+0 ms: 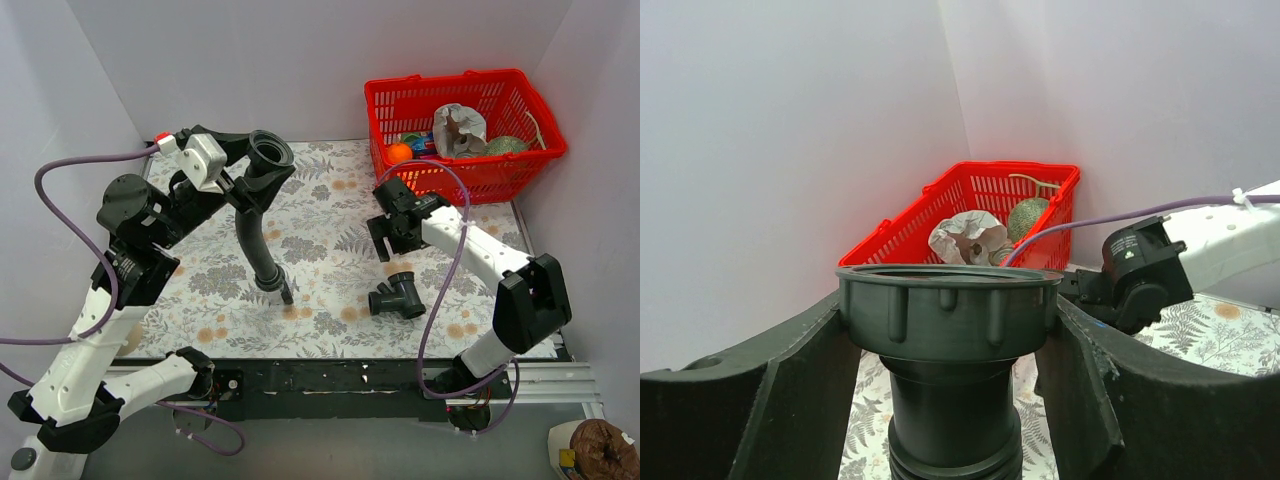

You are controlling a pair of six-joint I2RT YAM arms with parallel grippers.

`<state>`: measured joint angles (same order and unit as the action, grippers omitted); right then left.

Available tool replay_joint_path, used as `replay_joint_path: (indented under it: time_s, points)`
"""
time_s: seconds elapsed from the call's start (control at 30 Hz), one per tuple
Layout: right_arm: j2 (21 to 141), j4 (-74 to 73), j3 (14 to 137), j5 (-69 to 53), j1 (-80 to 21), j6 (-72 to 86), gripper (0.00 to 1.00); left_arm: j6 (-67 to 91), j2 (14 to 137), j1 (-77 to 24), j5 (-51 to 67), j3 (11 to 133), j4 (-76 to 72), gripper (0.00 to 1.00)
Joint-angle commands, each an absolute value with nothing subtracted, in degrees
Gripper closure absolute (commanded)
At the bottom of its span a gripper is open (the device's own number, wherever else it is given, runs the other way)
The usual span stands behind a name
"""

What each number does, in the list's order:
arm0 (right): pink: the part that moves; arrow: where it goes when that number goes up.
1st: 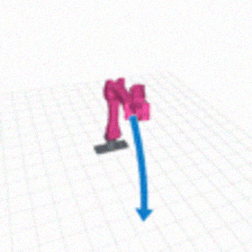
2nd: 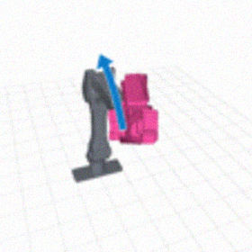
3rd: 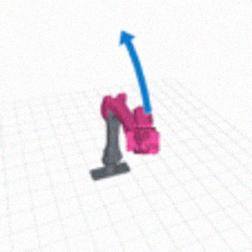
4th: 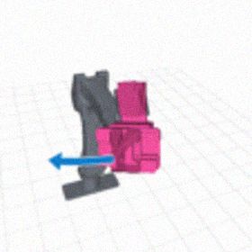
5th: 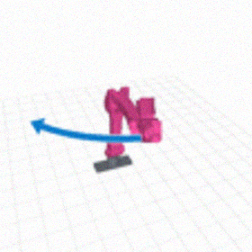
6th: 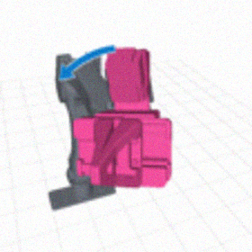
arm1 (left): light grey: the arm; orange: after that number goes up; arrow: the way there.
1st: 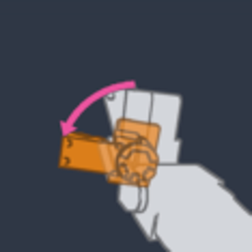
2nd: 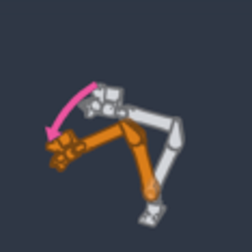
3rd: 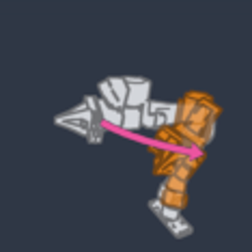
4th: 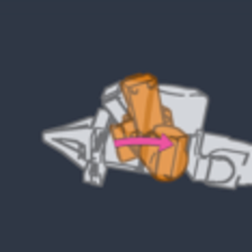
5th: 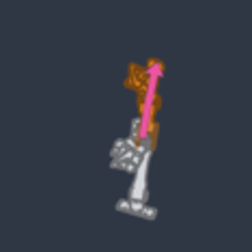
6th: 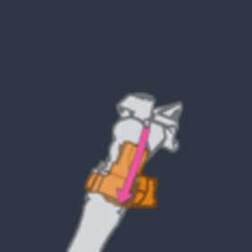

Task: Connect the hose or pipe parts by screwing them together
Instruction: Pick up the adaptor from the center of the board.

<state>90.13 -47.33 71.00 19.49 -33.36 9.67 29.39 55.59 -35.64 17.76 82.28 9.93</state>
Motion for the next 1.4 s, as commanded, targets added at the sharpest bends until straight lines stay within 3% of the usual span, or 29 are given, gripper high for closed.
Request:
replay_joint_path:
  time_s: [0.0,0.23,0.5,0.6,0.73,0.9,1.0,1.1,1.37]
  points:
    - [85.9,-51.9,69.5,19.1,-33.0,16.0,0.03,29.0,53.9,-35.5,18.4,83.9,8.1,0.83]
    - [78.8,-48.8,61.4,12.7,-33.0,17.6,0.02,29.0,54.0,-35.5,18.8,84.2,8.1,0.83]
    - [81.3,-45.7,54.8,10.0,-32.6,17.9,0.02,29.5,53.3,-35.5,18.8,84.1,8.1,0.83]
    - [82.9,-43.7,52.4,9.2,-31.8,18.0,0.05,29.7,53.1,-35.5,18.9,84.2,8.2,0.83]
    - [84.7,-41.0,49.6,7.6,-31.3,18.0,0.21,29.7,52.6,-35.5,19.1,84.5,8.7,0.8]
    - [85.9,-40.3,47.5,6.9,-31.1,19.1,0.26,29.0,52.9,-35.5,18.9,85.3,9.8,0.8]
    - [85.2,-39.2,46.9,6.5,-30.9,19.9,0.47,28.7,52.9,-35.5,18.7,85.1,9.8,0.8]
    - [85.3,-38.5,48.0,5.9,-30.4,21.1,0.98,28.7,52.7,-35.5,18.9,84.7,9.8,0.8]
    - [85.7,-40.3,61.9,3.4,-29.8,20.7,0.99,28.4,52.4,-35.5,19.4,83.9,9.9,0.79]
